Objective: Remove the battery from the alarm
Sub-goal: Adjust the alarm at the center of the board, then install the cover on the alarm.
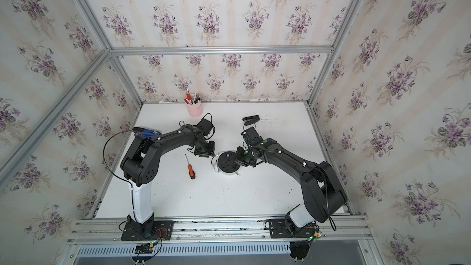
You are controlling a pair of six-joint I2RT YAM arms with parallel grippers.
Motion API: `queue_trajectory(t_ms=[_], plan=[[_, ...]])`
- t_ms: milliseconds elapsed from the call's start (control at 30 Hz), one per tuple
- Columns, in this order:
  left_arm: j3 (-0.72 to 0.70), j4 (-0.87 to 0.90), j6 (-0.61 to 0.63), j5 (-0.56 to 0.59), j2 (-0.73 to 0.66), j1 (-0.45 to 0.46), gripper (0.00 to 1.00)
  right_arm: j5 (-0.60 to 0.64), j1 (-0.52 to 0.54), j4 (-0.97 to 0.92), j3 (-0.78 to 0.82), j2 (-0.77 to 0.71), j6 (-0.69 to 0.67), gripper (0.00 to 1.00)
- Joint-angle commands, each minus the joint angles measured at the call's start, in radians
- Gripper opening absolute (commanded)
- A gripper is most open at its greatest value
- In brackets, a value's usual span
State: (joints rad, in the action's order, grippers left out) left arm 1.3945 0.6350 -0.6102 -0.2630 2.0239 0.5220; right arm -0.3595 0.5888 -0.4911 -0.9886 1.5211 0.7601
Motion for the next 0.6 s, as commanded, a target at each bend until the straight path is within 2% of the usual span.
queue_trajectory(t_ms=[0, 300, 467, 567], plan=[[-0.025, -0.001, -0.021, -0.027, -0.008, 0.021, 0.36, 0.041, 0.0, -0.01, 0.001, -0.004, 0.021, 0.0], [-0.111, -0.01, -0.03, -0.036, -0.082, 0.027, 0.35, 0.079, -0.008, -0.066, 0.042, -0.069, 0.006, 0.0], [-0.103, 0.024, -0.011, 0.009, -0.106, 0.021, 0.44, 0.043, -0.027, -0.073, 0.033, -0.065, -0.076, 0.0], [-0.085, 0.038, 0.0, 0.028, -0.117, 0.021, 0.46, 0.035, -0.036, -0.08, 0.015, -0.052, -0.104, 0.0]])
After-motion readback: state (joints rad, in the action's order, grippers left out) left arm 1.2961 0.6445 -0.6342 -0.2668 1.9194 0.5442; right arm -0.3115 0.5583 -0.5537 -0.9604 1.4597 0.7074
